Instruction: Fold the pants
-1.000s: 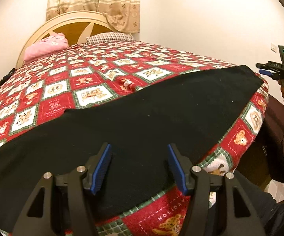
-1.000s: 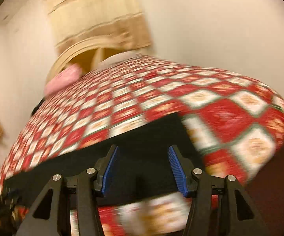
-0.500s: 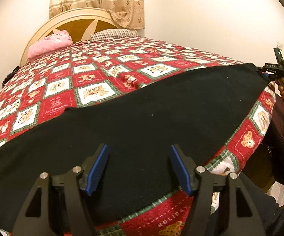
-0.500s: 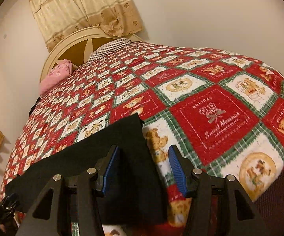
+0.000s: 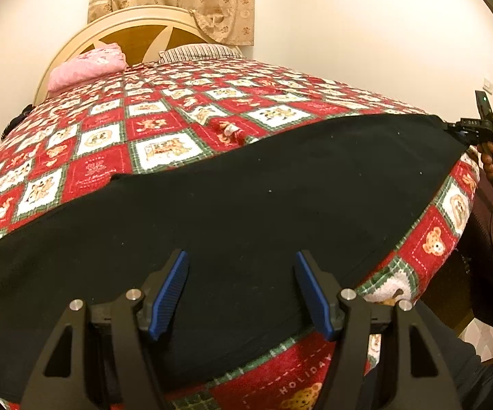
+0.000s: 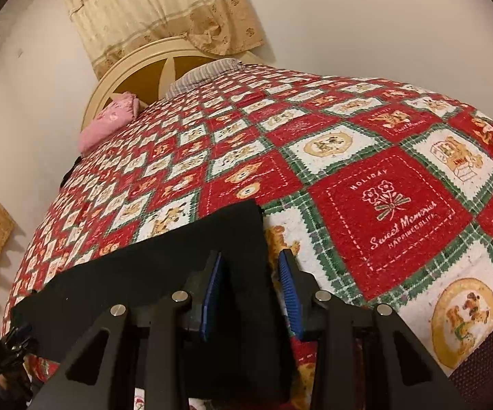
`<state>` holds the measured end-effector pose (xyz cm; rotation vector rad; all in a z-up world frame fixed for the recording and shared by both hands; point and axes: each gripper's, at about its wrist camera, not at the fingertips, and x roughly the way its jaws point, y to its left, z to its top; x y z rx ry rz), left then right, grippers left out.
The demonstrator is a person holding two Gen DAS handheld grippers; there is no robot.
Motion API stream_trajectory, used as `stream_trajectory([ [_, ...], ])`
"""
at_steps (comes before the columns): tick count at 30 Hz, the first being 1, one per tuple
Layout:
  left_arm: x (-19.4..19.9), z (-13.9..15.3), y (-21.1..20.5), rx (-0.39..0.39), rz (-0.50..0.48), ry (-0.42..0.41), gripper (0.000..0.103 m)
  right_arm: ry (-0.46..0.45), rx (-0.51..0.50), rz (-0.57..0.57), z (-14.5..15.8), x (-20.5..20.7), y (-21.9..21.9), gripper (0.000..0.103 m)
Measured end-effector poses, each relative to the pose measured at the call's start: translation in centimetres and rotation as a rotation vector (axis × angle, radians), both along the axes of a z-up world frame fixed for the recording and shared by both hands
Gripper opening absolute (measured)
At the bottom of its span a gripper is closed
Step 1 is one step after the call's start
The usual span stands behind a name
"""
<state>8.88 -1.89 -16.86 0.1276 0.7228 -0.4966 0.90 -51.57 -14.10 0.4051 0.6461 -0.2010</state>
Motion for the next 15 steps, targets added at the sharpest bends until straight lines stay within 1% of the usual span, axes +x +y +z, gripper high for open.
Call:
stream_trajectory([
  [2, 0.0, 0.1, 0.1, -0.006, 0.001, 0.002, 0.068, -0.005, 0.018, -0.003, 0.3, -0.3, -0.2, 0.017],
  [4, 0.0, 0.3, 0.2, -0.011, 0.003, 0.001, 0.068, -0.031, 0.042, 0.004, 0.8, -0.7, -0.1, 0.012],
  [8, -0.1, 0.6, 0.9, -0.023, 0.018, -0.006, 0.068, -0.077, 0.021, 0.016, 2.4, -1.4, 1.7, 0.011],
  [11, 0.0, 0.7, 1.6, -0.033, 0.033, -0.006, 0.068, -0.114, -0.006, 0.040, 4.3, -1.6, 4.2, 0.011],
  [15, 0.0, 0.7, 2.3, -0.051, 0.052, -0.004, 0.068, -0.127, -0.030, 0.070, 6.5, -1.5, 7.7, 0.011],
])
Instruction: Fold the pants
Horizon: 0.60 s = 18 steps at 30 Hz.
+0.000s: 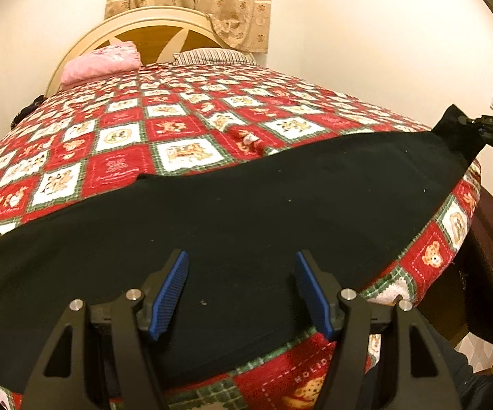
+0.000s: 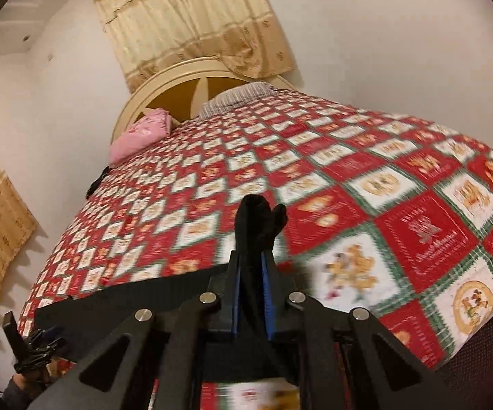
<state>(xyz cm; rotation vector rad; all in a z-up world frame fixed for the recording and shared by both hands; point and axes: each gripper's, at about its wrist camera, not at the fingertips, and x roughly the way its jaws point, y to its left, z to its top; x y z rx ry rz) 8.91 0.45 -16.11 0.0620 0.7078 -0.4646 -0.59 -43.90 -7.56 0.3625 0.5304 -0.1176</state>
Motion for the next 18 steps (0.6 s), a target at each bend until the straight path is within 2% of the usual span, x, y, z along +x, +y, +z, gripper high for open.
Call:
stream_trajectory([
  [9, -0.6, 0.3, 1.1, -0.040, 0.003, -0.007, 0.068, -0.030, -0.010, 0.138, 3.6, 2.1, 8.9, 0.011],
  [18, -0.8, 0.3, 2.4, -0.082, 0.007, -0.009, 0.068, 0.018, -0.042, 0.323, 2.7, 6.6, 18.8, 0.011],
])
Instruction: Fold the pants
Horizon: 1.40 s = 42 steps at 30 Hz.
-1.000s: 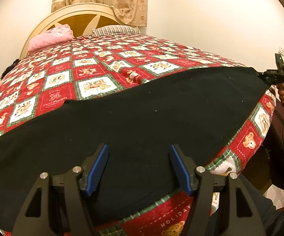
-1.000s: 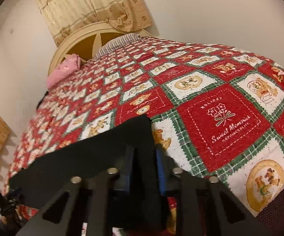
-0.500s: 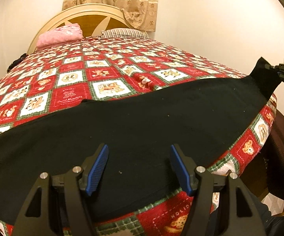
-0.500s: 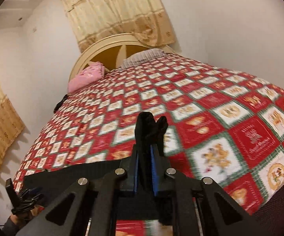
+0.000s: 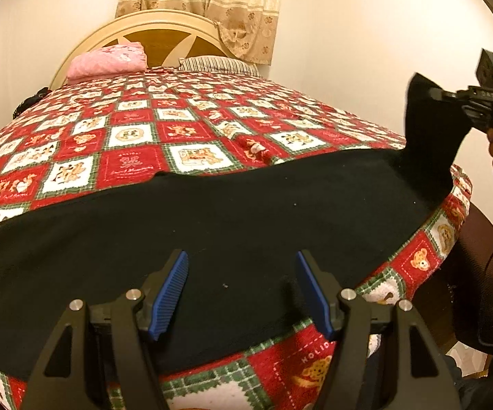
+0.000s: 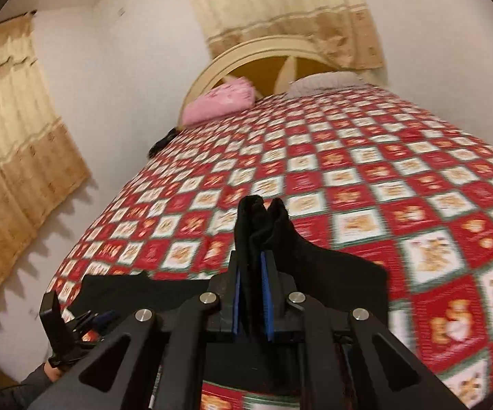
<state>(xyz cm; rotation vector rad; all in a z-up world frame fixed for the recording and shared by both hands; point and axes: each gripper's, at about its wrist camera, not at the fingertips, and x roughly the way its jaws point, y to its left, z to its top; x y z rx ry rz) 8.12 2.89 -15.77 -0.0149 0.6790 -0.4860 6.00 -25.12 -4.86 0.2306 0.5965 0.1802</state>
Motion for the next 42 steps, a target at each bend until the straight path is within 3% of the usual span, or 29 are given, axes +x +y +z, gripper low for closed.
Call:
stream_trajectory([
  [12, 0.2, -0.4, 1.3, -0.028, 0.020, 0.009, 0.068, 0.091, -0.030, 0.170, -4.8, 5.0, 10.0, 0.011],
  [20, 0.0, -0.2, 1.3, -0.041, 0.006, 0.018, 0.068, 0.187, -0.165, 0.236, -10.5, 7.2, 15.6, 0.012],
  [22, 0.1, -0.2, 1.2, -0.050, -0.002, 0.028, 0.068, 0.253, -0.187, 0.268, -12.5, 7.8, 16.2, 0.015],
  [24, 0.3, -0.1, 1.0, -0.060, -0.015, 0.037, 0.068, 0.264, -0.197, 0.308, -13.2, 7.1, 16.6, 0.032],
  [26, 0.6, 0.2, 0.8, -0.078, -0.031, 0.052, 0.068, 0.248, -0.155, 0.353, -12.6, 5.9, 16.1, 0.044],
  [30, 1.3, 0.6, -0.7, -0.100, -0.080, 0.072, 0.068, 0.169, -0.099, 0.349, -10.2, 2.6, 12.8, 0.046],
  [35, 2.6, 0.8, -4.0, -0.131, -0.151, 0.110, 0.068, 0.096, -0.055, 0.184, -8.9, -0.3, 6.8, 0.049],
  [42, 4.7, 0.3, -8.2, -0.058, -0.188, 0.149, 0.068, -0.012, 0.050, -0.022, -8.8, -3.1, -0.3, 0.051],
])
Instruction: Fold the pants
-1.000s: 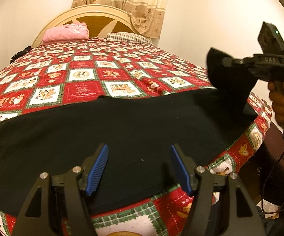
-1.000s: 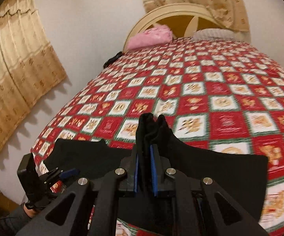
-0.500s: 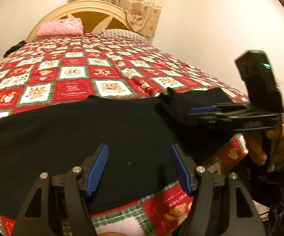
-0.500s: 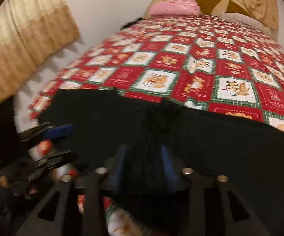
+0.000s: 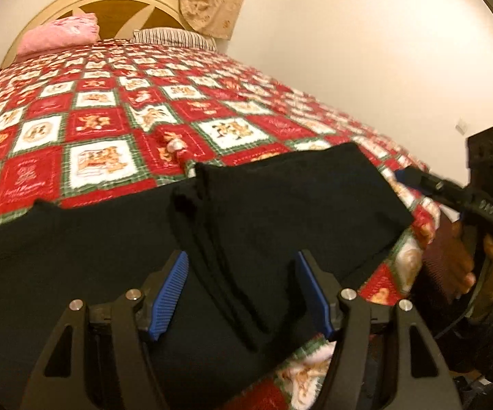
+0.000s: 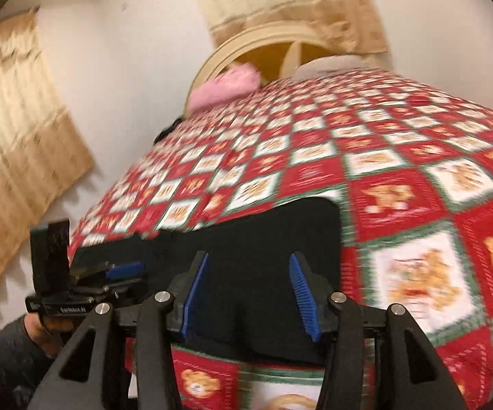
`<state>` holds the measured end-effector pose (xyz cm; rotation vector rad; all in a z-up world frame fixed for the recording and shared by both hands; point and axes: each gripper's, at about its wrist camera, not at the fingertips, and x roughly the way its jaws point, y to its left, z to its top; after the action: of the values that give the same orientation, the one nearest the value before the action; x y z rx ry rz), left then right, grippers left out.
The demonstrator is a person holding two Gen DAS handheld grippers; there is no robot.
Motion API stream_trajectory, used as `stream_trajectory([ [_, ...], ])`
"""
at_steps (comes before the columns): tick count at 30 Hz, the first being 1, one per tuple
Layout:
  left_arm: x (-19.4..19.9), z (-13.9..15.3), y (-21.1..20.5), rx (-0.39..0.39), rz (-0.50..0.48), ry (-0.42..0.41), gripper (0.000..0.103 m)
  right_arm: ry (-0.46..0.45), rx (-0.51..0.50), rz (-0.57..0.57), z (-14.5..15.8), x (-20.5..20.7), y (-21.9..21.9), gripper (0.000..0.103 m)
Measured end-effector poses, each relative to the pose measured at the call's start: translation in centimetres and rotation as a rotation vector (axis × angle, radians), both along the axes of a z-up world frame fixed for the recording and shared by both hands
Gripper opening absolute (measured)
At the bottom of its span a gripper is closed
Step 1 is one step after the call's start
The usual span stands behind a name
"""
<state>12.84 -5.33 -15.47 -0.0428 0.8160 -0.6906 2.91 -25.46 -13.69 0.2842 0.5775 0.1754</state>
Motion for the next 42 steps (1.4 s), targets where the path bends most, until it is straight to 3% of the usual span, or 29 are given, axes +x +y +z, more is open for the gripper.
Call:
stream_trajectory([
  [4, 0.7, -0.2, 0.1, 0.073, 0.070, -0.011, 0.068, -0.040, 0.035, -0.055, -0.1, -0.7, -2.0, 0.052],
  [14, 2.2, -0.8, -1.3, 0.032, 0.083, 0.026, 0.068, -0.048, 0.030, -0.073, -1.1, -0.6, -1.7, 0.055],
  [16, 2.6, -0.6, -1.4, 0.004, 0.083, 0.043, 0.052, -0.061, 0.028, -0.072, -1.1, -0.8, -1.6, 0.055],
  [17, 2.8, -0.6, -1.5, -0.008, 0.077, 0.057, 0.031, -0.068, 0.026, -0.070, -1.1, -0.9, -1.5, 0.055],
  [18, 2.8, -0.5, -1.5, -0.011, 0.077, 0.063, 0.018, -0.074, 0.021, -0.069, -1.1, -1.0, -1.4, 0.055],
  [20, 2.4, 0.1, -1.3, -0.022, 0.072, 0.050, 0.011, -0.084, 0.013, -0.072, -1.2, -1.1, -1.4, 0.055],
  [25, 2.0, 2.7, 1.7, -0.154, 0.098, 0.093, 0.010, -0.120, 0.004, -0.080, -1.0, -1.7, -1.6, 0.059],
  [28, 1.9, 3.2, 3.7, -0.189, 0.130, 0.147, 0.010, -0.137, -0.004, -0.073, -0.8, -1.9, -1.4, 0.060],
  [36, 2.7, 0.2, 6.7, -0.185, 0.229, 0.221, 0.010, -0.183, -0.073, 0.044, -0.3, -2.5, 1.6, 0.060],
  [42, 2.6, -0.6, 7.0, -0.153, 0.240, 0.201, 0.010, -0.184, -0.136, 0.207, -0.8, -3.0, 4.8, 0.066],
])
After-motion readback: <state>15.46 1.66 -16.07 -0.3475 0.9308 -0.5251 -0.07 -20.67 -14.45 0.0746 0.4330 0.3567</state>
